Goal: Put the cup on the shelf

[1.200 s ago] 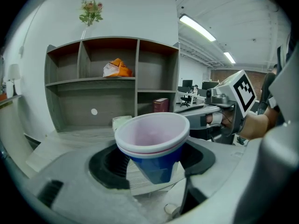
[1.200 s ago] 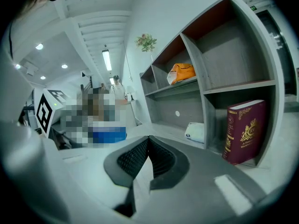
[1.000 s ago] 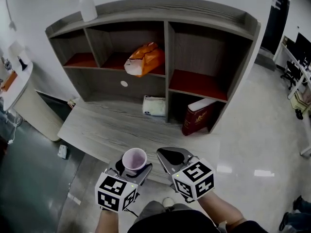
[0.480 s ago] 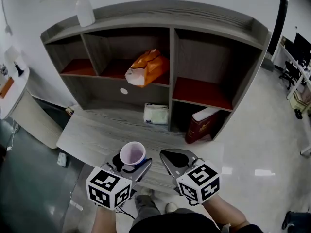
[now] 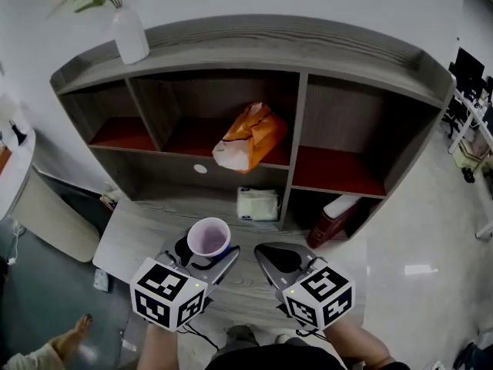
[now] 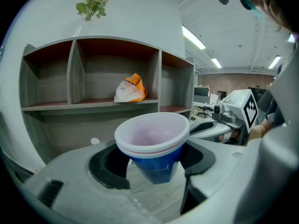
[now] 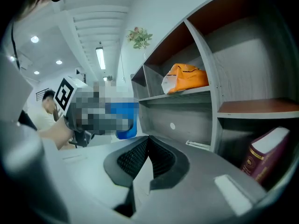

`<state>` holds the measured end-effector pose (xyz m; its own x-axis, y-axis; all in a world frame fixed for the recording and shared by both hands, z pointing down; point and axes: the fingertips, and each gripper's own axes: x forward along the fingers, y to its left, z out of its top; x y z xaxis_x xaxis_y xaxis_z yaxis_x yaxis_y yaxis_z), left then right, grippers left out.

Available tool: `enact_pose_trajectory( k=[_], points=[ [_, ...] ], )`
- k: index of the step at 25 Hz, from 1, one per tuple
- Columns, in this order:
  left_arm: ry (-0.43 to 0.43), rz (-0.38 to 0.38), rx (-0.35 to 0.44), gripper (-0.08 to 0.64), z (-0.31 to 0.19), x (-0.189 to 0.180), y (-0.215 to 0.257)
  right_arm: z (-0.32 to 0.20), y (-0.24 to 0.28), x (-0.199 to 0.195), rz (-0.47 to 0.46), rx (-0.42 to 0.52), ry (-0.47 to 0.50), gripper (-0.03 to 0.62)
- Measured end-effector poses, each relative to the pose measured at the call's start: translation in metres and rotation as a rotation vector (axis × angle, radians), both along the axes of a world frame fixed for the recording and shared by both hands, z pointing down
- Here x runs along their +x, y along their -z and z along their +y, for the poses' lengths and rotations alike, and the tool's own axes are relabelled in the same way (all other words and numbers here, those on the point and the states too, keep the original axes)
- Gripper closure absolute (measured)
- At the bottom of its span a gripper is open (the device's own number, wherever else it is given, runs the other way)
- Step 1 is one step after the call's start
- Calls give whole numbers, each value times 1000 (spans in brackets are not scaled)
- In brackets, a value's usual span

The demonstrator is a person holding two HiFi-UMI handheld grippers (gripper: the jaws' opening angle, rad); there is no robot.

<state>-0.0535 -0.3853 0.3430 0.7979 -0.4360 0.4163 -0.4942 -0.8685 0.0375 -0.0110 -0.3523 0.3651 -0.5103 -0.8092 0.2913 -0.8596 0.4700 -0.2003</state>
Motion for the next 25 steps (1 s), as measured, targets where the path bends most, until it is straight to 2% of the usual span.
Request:
enact_pose_trajectory(
  k=[13, 19, 25],
  points=[
    [-108, 34, 42, 261, -74, -1, 44, -49, 9, -16, 1, -4, -83, 594],
    [-119, 29, 78, 261, -106, 2, 66, -57, 13, -11, 7, -2, -126, 594],
    [-119, 55, 105, 259, -133, 3, 90, -61, 12, 1, 10, -15, -174, 594]
  ],
)
